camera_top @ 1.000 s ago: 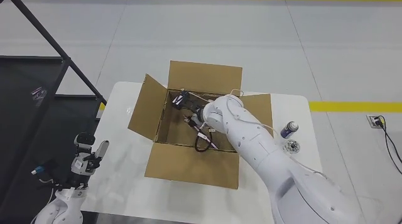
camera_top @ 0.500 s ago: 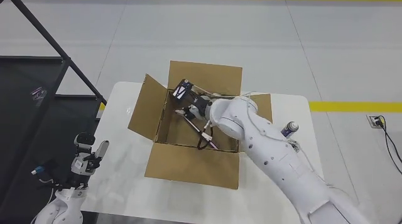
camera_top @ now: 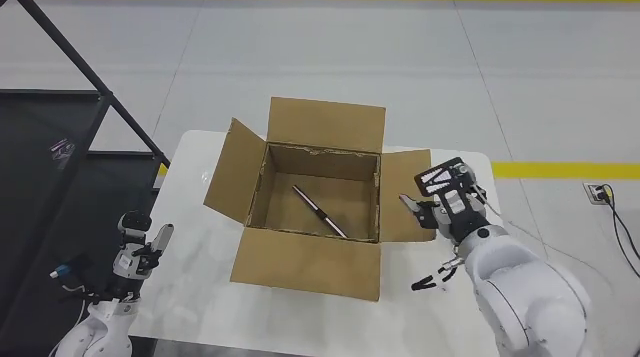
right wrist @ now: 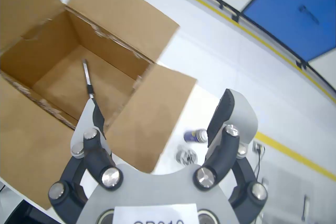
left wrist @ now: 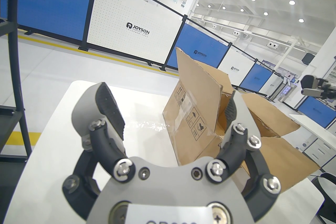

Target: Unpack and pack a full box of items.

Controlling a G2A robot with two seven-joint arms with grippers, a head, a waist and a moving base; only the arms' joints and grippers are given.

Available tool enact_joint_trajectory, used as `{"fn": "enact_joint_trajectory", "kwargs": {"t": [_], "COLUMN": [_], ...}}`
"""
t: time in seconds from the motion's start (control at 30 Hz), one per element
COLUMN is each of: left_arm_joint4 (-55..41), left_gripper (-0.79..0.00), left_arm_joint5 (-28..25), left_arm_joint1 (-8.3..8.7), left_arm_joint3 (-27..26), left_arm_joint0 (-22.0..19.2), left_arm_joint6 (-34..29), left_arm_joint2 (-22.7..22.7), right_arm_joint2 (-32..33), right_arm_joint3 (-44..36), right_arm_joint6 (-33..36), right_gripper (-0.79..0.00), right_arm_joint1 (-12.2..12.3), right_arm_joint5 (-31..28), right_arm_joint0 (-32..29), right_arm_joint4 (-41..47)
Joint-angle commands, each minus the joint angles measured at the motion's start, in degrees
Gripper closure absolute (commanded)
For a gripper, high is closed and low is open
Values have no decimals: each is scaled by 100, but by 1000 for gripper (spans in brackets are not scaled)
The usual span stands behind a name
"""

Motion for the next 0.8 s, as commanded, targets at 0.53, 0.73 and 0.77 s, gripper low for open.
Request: {"fn": "enact_joint_trajectory", "kwargs": {"t": [0.53, 0.73, 0.77], "left_arm_joint4": [0, 0, 0], "left_gripper": [-785, -785, -785], "left_arm_joint5": [0, 0, 0], "left_arm_joint1": [0, 0, 0], "left_arm_joint3": [0, 0, 0], "left_arm_joint0": [0, 0, 0], "left_arm_joint6": [0, 0, 0], "left_arm_joint2": [0, 0, 0], "right_arm_joint2": [1114, 1116, 1122], "right_arm_joint3": [3405, 4307, 4433], "right_arm_joint6": [89, -100, -134], "right_gripper": [-785, -785, -748], "right_arm_joint1": [90, 108, 110], "right_arm_joint5": [165, 176, 177], "right_arm_joint0": [337, 741, 803], "right_arm_joint4": [1020, 1321, 1388]}}
